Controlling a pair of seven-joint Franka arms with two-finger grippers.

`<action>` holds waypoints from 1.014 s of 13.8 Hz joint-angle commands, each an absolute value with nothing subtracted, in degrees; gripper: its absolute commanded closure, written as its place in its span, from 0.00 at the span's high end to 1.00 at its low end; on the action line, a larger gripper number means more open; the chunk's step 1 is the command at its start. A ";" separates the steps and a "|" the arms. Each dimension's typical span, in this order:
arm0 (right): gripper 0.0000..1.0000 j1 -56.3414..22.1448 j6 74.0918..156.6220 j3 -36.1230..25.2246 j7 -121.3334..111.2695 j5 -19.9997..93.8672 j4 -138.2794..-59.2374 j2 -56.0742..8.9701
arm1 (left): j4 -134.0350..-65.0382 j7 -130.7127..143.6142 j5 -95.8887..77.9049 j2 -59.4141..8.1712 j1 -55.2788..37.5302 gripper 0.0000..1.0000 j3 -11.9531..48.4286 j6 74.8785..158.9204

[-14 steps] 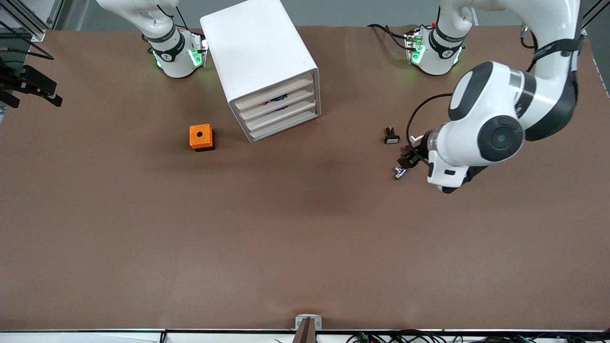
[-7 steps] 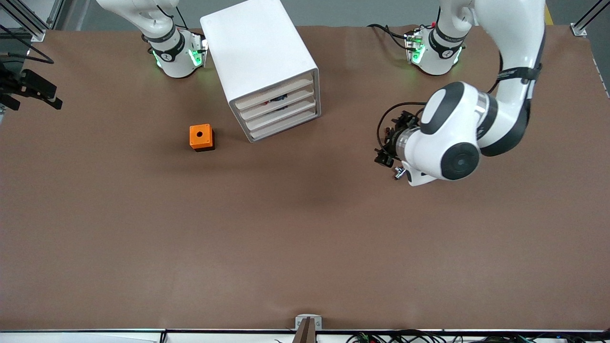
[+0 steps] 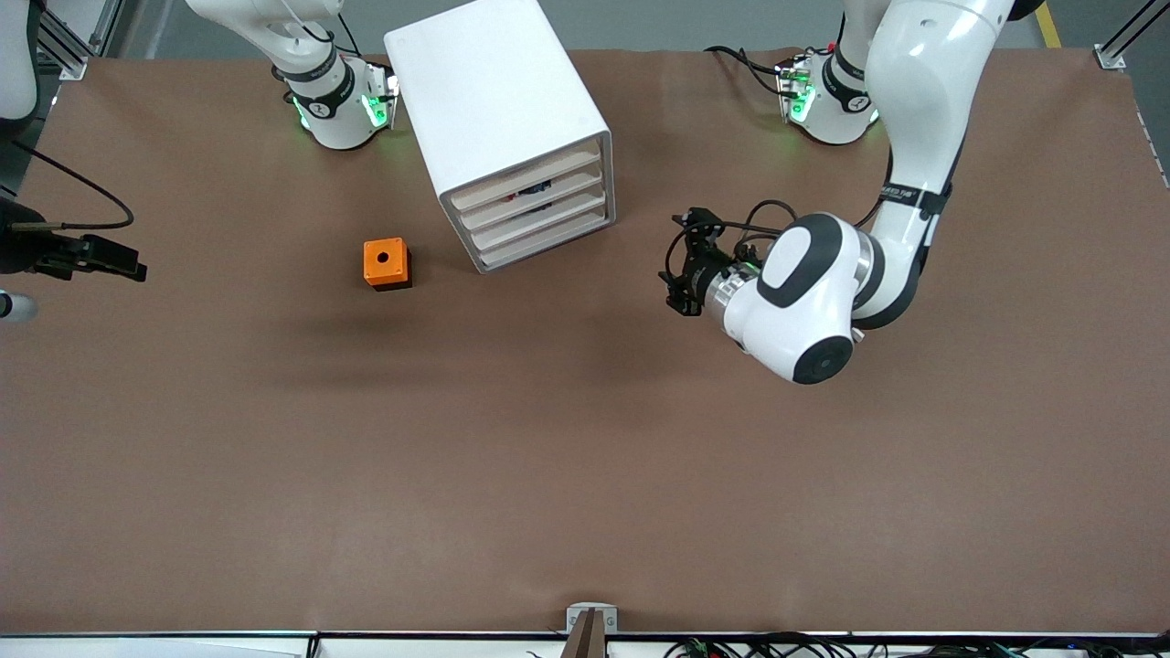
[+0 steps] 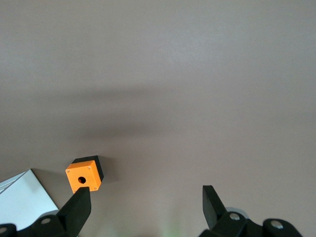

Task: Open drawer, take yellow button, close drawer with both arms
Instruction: 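Reach the left gripper to the white cabinet's drawer handle, then pull the drawer open with the left gripper while the right gripper approaches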

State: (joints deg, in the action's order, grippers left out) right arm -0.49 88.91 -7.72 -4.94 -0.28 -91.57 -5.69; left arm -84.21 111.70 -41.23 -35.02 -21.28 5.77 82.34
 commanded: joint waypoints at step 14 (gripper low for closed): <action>1.00 -2.54 86.31 -6.77 16.94 2.89 -90.26 -11.34 | -81.74 144.84 -62.66 -42.19 -32.77 0.61 5.80 85.07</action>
